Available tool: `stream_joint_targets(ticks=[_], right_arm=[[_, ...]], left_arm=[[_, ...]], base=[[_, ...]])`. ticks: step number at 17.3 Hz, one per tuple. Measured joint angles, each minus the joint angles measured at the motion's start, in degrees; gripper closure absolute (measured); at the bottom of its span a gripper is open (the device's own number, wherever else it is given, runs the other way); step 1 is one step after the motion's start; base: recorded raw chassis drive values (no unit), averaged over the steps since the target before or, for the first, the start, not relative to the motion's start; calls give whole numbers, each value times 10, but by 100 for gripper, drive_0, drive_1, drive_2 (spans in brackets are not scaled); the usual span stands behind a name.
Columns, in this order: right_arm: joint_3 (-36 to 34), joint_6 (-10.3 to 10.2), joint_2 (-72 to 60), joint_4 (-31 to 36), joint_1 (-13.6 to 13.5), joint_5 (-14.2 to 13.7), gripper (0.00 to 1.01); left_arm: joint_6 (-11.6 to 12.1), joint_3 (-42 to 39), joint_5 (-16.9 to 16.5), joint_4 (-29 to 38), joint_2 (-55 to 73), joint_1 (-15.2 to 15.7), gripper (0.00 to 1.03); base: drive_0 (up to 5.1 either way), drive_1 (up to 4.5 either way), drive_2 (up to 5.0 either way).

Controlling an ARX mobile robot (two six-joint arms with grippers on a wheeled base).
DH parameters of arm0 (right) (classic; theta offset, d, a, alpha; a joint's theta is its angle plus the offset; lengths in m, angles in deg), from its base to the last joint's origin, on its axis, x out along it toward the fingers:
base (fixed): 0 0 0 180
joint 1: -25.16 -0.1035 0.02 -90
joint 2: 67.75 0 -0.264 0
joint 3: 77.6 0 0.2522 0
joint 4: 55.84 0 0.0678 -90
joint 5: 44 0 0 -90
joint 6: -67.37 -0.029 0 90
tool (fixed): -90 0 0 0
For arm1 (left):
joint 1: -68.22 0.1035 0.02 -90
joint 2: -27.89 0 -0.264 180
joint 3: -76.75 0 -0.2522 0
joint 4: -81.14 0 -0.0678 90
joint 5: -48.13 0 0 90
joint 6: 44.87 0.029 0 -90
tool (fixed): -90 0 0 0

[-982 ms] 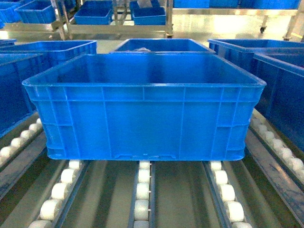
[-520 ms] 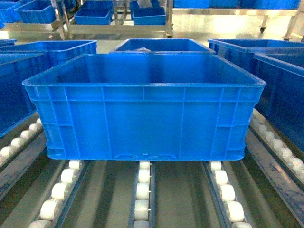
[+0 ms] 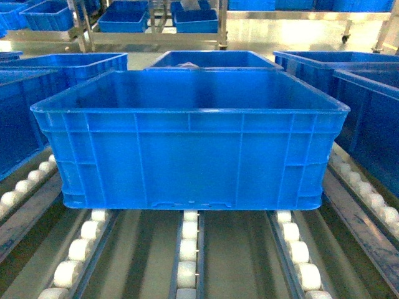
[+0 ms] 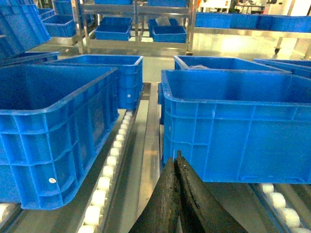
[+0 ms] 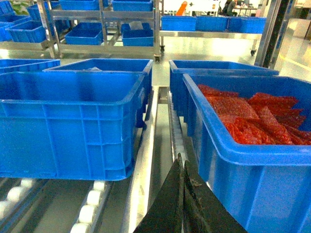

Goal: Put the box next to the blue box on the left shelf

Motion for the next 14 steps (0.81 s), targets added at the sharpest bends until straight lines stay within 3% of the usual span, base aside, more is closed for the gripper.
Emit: stream_joint_targets(ticks=[6, 9, 14], right_arm=[[0, 0, 0, -3, 0, 1, 100], [0, 0, 0, -4, 0, 0, 92], [0, 0, 0, -4, 0, 1, 24]], left_arm=[[0, 0, 1, 0, 0, 0, 101], [0, 0, 0, 0, 0, 0, 94], [0, 0, 0, 0, 0, 0, 27]], base=[[0, 0, 0], [0, 0, 0], [0, 0, 0]])
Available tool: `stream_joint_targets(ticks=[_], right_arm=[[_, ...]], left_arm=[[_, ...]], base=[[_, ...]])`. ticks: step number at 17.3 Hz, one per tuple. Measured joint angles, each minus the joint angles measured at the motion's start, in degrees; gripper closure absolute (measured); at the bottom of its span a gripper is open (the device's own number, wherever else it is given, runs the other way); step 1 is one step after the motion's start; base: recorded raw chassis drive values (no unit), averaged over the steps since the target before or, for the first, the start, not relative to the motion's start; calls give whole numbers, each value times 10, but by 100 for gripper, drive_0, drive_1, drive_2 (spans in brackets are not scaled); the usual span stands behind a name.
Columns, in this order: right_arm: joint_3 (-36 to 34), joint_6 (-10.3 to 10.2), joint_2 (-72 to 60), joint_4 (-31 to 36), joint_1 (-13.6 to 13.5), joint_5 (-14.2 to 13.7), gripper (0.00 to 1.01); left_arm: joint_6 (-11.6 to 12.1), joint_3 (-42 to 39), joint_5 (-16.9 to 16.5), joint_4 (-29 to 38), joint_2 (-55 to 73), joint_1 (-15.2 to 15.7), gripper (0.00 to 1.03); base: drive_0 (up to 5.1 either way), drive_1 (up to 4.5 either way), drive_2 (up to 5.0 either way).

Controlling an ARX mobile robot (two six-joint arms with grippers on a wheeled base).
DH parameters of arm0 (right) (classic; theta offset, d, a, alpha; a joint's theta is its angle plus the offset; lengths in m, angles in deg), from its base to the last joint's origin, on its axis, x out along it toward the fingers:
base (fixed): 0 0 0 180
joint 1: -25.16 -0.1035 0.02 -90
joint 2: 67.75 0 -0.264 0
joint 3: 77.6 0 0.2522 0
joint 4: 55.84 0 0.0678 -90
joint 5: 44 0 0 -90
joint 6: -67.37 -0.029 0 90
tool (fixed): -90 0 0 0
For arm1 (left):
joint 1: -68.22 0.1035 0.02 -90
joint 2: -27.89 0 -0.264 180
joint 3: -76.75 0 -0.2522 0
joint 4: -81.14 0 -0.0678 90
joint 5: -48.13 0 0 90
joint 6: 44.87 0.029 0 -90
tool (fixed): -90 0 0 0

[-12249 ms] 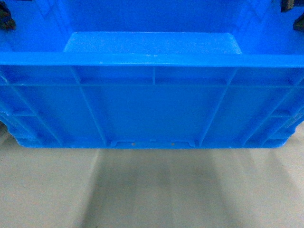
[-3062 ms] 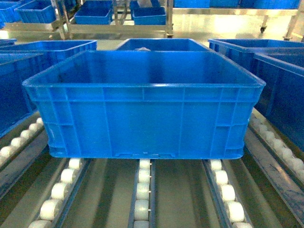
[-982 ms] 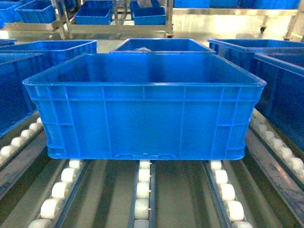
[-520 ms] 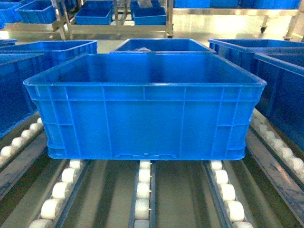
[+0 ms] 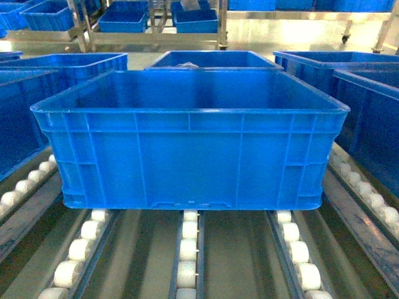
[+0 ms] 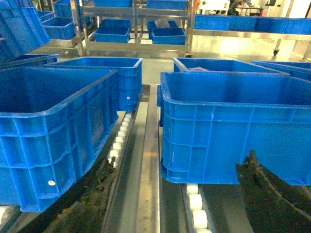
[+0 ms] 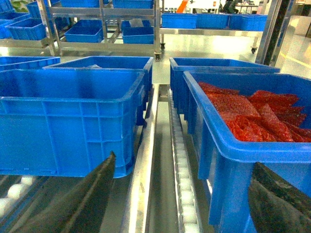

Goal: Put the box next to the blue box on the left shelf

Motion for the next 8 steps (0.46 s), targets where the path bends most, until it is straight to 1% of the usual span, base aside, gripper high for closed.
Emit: stream_joint_targets(ticks=[1, 2, 3, 8], right_arm=[[0, 0, 0, 0, 0, 0, 9], [0, 0, 0, 0, 0, 0, 1], [0, 0, 0, 0, 0, 0, 4], [0, 0, 0, 0, 0, 0, 3]], left_arm=[[0, 0, 0, 0, 0, 0, 12], [1, 0, 0, 0, 0, 0, 3], [1, 0, 0, 0, 0, 0, 6], [1, 0, 0, 0, 0, 0, 5]], base=[[0, 0, 0], [0, 0, 0], [0, 0, 0], [0, 0, 0]])
